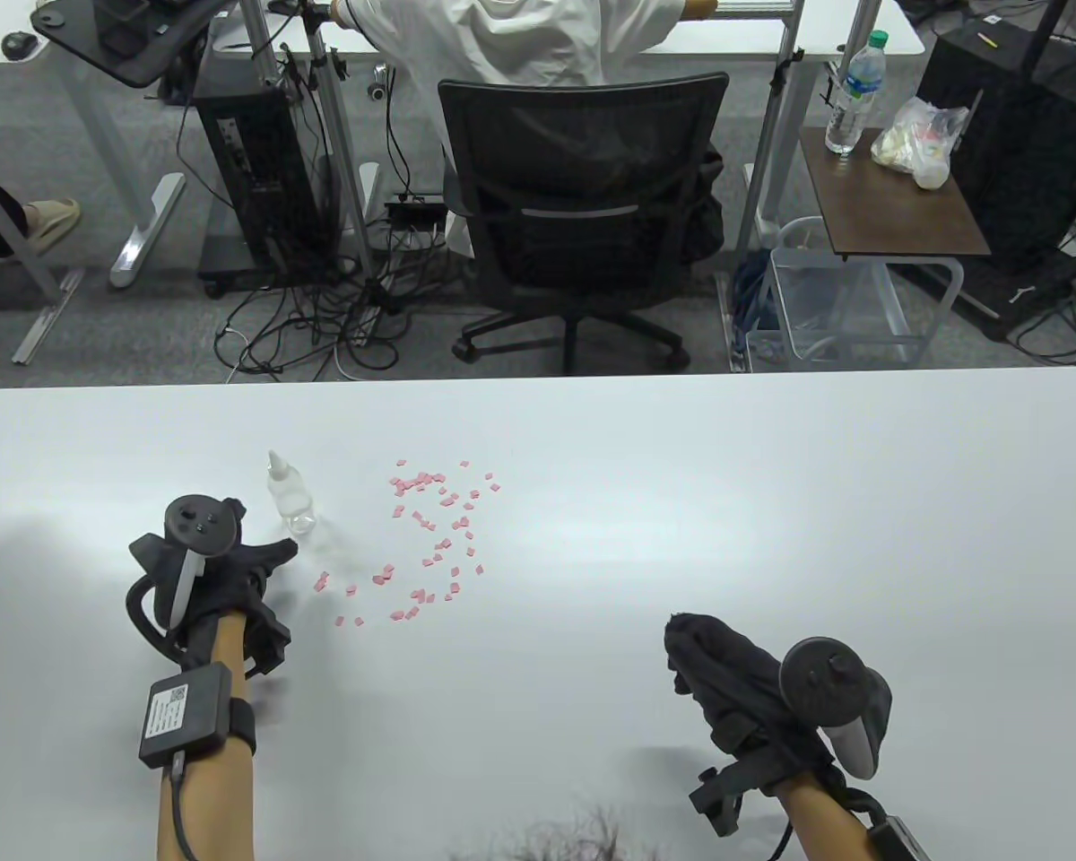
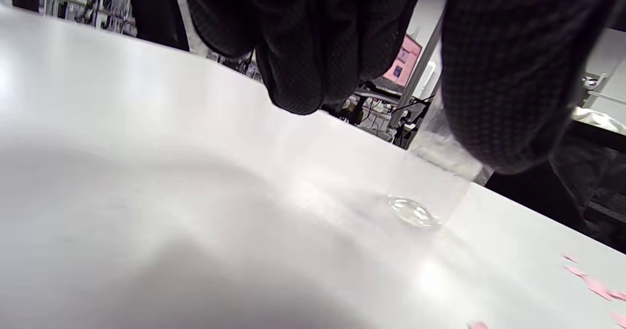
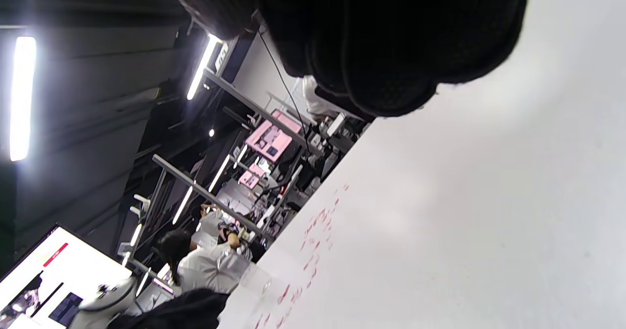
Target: Squeeze empty conical bottle to blow paper scraps with air puff
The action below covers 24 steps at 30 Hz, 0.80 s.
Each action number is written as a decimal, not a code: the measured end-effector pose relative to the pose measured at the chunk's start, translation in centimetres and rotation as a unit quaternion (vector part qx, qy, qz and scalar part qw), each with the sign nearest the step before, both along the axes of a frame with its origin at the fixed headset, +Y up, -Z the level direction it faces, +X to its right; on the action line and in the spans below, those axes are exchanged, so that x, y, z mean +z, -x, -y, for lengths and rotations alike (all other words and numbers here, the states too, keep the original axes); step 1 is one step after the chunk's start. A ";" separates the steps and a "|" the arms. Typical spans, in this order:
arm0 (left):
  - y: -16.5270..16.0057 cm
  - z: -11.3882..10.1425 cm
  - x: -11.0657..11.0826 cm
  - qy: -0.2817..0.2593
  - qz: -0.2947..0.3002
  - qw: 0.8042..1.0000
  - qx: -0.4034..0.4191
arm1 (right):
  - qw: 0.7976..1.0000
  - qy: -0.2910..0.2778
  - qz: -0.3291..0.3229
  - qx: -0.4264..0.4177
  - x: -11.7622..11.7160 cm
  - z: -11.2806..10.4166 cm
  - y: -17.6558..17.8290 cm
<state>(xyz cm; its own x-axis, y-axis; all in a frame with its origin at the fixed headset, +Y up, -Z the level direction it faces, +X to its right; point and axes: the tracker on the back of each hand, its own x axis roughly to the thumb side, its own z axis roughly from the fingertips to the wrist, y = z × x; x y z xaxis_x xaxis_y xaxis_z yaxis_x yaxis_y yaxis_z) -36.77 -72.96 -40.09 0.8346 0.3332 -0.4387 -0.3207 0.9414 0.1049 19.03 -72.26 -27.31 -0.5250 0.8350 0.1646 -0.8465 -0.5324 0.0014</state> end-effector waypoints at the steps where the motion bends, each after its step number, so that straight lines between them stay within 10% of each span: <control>1: -0.9 -0.4 1.4 -0.008 0.008 1.000 -0.024 | 1.000 -0.003 0.003 0.005 0.0 -0.3 -0.1; 10: -10.3 -4.0 11.1 -0.063 0.065 0.992 -0.091 | 0.995 -0.034 0.090 0.036 0.5 -3.4 -0.7; 19: -23.2 -6.4 14.7 -0.174 0.223 0.944 -0.171 | 0.945 -0.165 0.171 0.226 1.9 -2.2 0.7; 24: -24.4 -2.7 14.0 -0.042 0.292 0.924 -0.244 | 0.912 -0.142 0.149 0.355 1.4 -1.1 0.8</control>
<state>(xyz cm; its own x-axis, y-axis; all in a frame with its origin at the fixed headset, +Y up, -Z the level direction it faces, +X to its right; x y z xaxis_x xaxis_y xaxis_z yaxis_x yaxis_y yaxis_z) -12.35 -70.29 -26.05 0.9804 -0.1337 0.1446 0.1157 0.9851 0.1269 18.19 -71.19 -25.86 -0.9734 0.2133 0.0833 -0.2288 -0.8893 -0.3960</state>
